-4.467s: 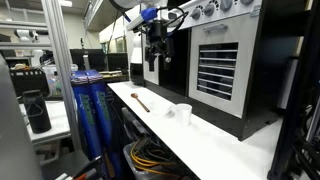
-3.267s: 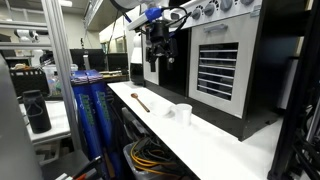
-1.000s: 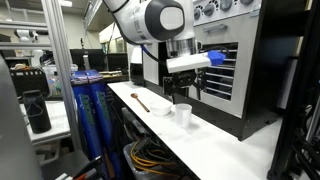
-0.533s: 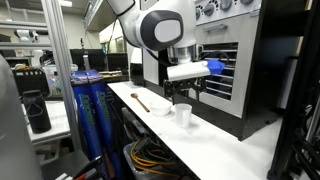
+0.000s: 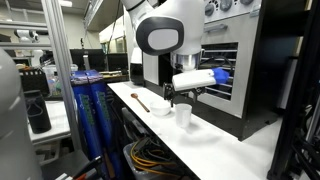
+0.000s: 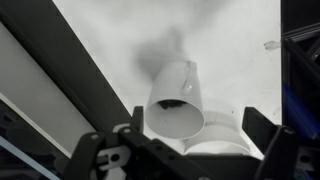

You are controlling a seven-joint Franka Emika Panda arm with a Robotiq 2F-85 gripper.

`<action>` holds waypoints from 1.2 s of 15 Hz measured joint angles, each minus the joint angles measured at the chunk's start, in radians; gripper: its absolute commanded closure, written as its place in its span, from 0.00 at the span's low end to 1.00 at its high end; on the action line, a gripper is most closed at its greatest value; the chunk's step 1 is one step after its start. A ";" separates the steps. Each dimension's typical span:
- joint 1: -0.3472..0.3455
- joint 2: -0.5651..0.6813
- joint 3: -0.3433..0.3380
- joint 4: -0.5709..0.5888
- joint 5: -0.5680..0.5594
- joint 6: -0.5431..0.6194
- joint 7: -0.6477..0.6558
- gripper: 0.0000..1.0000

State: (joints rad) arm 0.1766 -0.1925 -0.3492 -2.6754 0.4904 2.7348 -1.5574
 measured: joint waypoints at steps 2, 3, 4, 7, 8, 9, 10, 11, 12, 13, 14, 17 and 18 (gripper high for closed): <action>0.000 0.001 -0.020 -0.006 0.000 0.000 -0.009 0.00; 0.000 0.002 -0.027 -0.009 0.000 0.000 -0.009 0.00; 0.000 0.005 -0.032 -0.011 0.000 0.000 -0.004 0.00; 0.002 0.028 -0.035 -0.013 0.020 0.000 0.001 0.00; 0.004 0.037 -0.035 -0.013 0.032 0.001 0.002 0.00; 0.007 0.045 -0.035 -0.013 0.045 0.001 0.002 0.00; 0.011 0.054 -0.035 -0.013 0.059 0.001 0.001 0.00; 0.015 0.061 -0.035 -0.013 0.073 0.002 0.001 0.00; 0.020 0.069 -0.035 -0.013 0.087 0.003 0.001 0.00; 0.025 0.076 -0.035 -0.013 0.101 0.004 0.001 0.00; 0.030 0.082 -0.035 -0.012 0.116 0.007 0.001 0.00; 0.043 0.099 -0.035 -0.006 0.165 0.016 -0.001 0.00; 0.046 0.102 -0.035 -0.004 0.177 0.019 -0.002 0.00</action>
State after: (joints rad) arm 0.2226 -0.0901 -0.3840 -2.6798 0.6678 2.7537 -1.5590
